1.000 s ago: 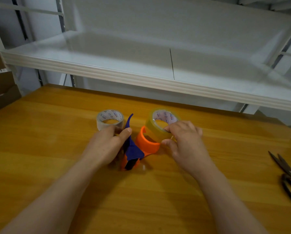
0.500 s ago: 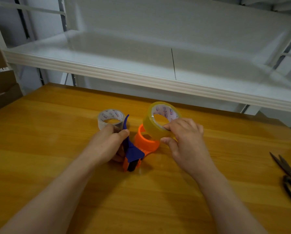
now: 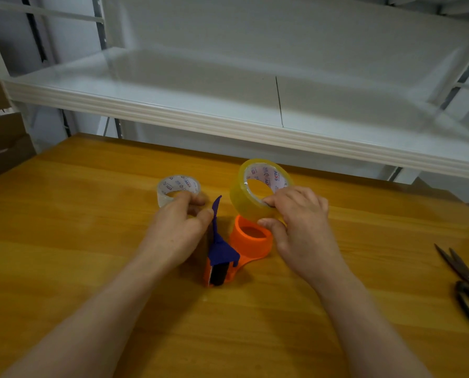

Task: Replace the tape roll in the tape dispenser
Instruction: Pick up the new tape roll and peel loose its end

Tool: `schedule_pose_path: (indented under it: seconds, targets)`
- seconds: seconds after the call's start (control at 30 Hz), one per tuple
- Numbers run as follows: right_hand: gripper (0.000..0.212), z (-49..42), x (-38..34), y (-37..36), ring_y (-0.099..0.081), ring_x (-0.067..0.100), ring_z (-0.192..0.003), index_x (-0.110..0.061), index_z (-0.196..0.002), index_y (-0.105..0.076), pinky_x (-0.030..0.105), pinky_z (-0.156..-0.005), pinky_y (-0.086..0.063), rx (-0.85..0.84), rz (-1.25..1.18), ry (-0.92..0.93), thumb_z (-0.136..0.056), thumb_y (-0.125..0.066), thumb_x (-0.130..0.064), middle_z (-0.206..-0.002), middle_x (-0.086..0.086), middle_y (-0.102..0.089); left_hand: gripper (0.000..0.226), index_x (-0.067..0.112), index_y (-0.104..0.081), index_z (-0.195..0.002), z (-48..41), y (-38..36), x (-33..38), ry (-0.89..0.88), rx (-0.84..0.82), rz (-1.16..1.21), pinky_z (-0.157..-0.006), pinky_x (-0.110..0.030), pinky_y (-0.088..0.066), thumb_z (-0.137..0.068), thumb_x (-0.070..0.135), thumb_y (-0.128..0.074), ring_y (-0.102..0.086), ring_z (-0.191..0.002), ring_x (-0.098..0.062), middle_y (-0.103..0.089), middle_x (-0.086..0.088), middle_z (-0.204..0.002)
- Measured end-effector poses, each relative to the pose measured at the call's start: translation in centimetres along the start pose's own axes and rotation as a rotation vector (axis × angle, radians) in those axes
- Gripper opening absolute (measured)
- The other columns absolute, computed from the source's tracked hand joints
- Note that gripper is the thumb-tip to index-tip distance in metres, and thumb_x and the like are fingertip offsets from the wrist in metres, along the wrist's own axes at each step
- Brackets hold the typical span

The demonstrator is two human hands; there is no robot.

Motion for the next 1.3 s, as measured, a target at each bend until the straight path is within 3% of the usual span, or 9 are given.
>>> schedule_pose_path:
  seconds: [0.2, 0.33, 0.5, 0.7, 0.8, 0.97, 1.07, 1.17, 1.3]
  targets:
    - [0.018, -0.2, 0.0, 0.9, -0.056, 0.011, -0.103, -0.030, -0.100, -0.067, 0.028, -0.085, -0.044, 0.047, -0.398, -0.067, -0.084, -0.073, -0.036, -0.104, -0.009, -0.066, 0.020, 0.016, -0.068, -0.112, 0.3, 0.0, 1.2, -0.036, -0.130, 0.529, -0.049, -0.019, -0.042, -0.093, 0.016, -0.062, -0.055, -0.065, -0.004, -0.071, -0.008, -0.108]
    - [0.015, -0.1, -0.9, 1.4, -0.060, 0.001, -0.086, -0.019, -0.099, -0.071, 0.002, -0.067, -0.043, -0.009, -0.759, -0.154, -0.085, -0.075, -0.024, -0.101, 0.003, -0.070, 0.034, 0.014, -0.073, -0.109, 0.6, -0.7, 2.0, -0.032, -0.259, 0.729, -0.055, -0.023, -0.040, -0.079, 0.025, -0.058, -0.054, -0.069, -0.007, -0.076, 0.003, -0.099]
    - [0.026, -0.1, -1.2, 1.1, -0.063, -0.002, -0.083, -0.018, -0.099, -0.072, 0.012, -0.068, -0.050, -0.026, -0.924, -0.177, -0.079, -0.071, -0.035, -0.090, -0.008, -0.071, 0.050, 0.005, -0.070, -0.120, 1.2, -1.5, 2.8, -0.063, -0.374, 0.808, -0.060, -0.022, -0.040, -0.076, 0.028, -0.068, -0.053, -0.076, -0.008, -0.069, 0.006, -0.087]
    - [0.022, 0.1, -1.5, 0.4, -0.068, 0.013, -0.092, -0.021, -0.099, -0.072, 0.022, -0.074, -0.054, -0.053, -0.919, -0.159, -0.085, -0.073, -0.038, -0.095, -0.005, -0.073, 0.014, 0.013, -0.073, -0.091, 1.6, -2.3, 3.1, -0.054, -0.409, 0.878, -0.059, -0.021, -0.045, -0.079, 0.020, -0.071, -0.047, -0.071, -0.017, -0.061, -0.005, -0.080]
    - [0.025, 0.0, -1.8, 0.4, -0.068, 0.013, -0.094, -0.021, -0.102, -0.071, 0.021, -0.074, -0.054, -0.044, -0.918, -0.138, -0.086, -0.073, -0.039, -0.097, -0.005, -0.073, 0.025, 0.003, -0.068, -0.103, 1.8, -2.2, 3.4, -0.046, -0.401, 0.934, -0.064, -0.021, -0.052, -0.084, 0.019, -0.066, -0.063, -0.077, -0.013, -0.073, -0.005, -0.089]
    - [0.039, 0.1, -1.3, 0.4, -0.064, 0.022, -0.108, -0.027, -0.113, -0.068, 0.054, -0.085, -0.056, -0.065, -0.877, -0.099, -0.084, -0.068, -0.053, -0.108, -0.004, -0.070, 0.053, -0.007, -0.056, -0.132, 1.7, -1.6, 3.3, 0.066, -0.382, 1.130, -0.072, -0.026, -0.059, -0.088, 0.021, -0.063, -0.069, -0.093, -0.021, -0.072, -0.017, -0.112]
    - [0.057, 0.3, -1.1, 0.3, -0.054, 0.005, -0.118, -0.039, -0.124, -0.059, 0.031, -0.094, -0.050, -0.101, -0.691, -0.085, -0.074, -0.068, -0.063, -0.121, -0.013, -0.059, 0.038, 0.004, -0.064, -0.121, 1.6, -1.2, 3.0, 0.149, -0.369, 1.243, -0.067, -0.023, -0.058, -0.088, 0.022, -0.060, -0.071, -0.083, -0.017, -0.074, -0.013, -0.102]
    - [0.066, 0.3, -1.4, 0.1, -0.049, 0.005, -0.120, -0.048, -0.126, -0.050, 0.026, -0.096, -0.043, -0.115, -0.545, -0.069, -0.067, -0.076, -0.062, -0.123, -0.014, -0.053, 0.027, 0.007, -0.066, -0.109, 1.7, -1.1, 3.1, 0.207, -0.376, 1.359, -0.064, -0.022, -0.057, -0.090, 0.022, -0.055, -0.070, -0.073, -0.015, -0.075, -0.008, -0.086]
    - [0.046, 0.2, -1.6, 0.0, -0.049, 0.004, -0.114, -0.043, -0.109, -0.057, 0.014, -0.087, -0.038, -0.105, -0.549, -0.067, -0.071, -0.083, -0.046, -0.118, -0.008, -0.056, 0.032, 0.005, -0.066, -0.115, 1.8, -1.5, 2.8, 0.279, -0.385, 1.380, -0.069, -0.022, -0.057, -0.092, 0.026, -0.058, -0.071, -0.082, -0.018, -0.075, -0.011, -0.094]
Point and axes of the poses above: each hand's wrist, its own z-axis away from the middle knuckle, its own y-axis out of the back of the hand, x = y × z, the point moved 7 cm from there along -z, towards the middle knuckle
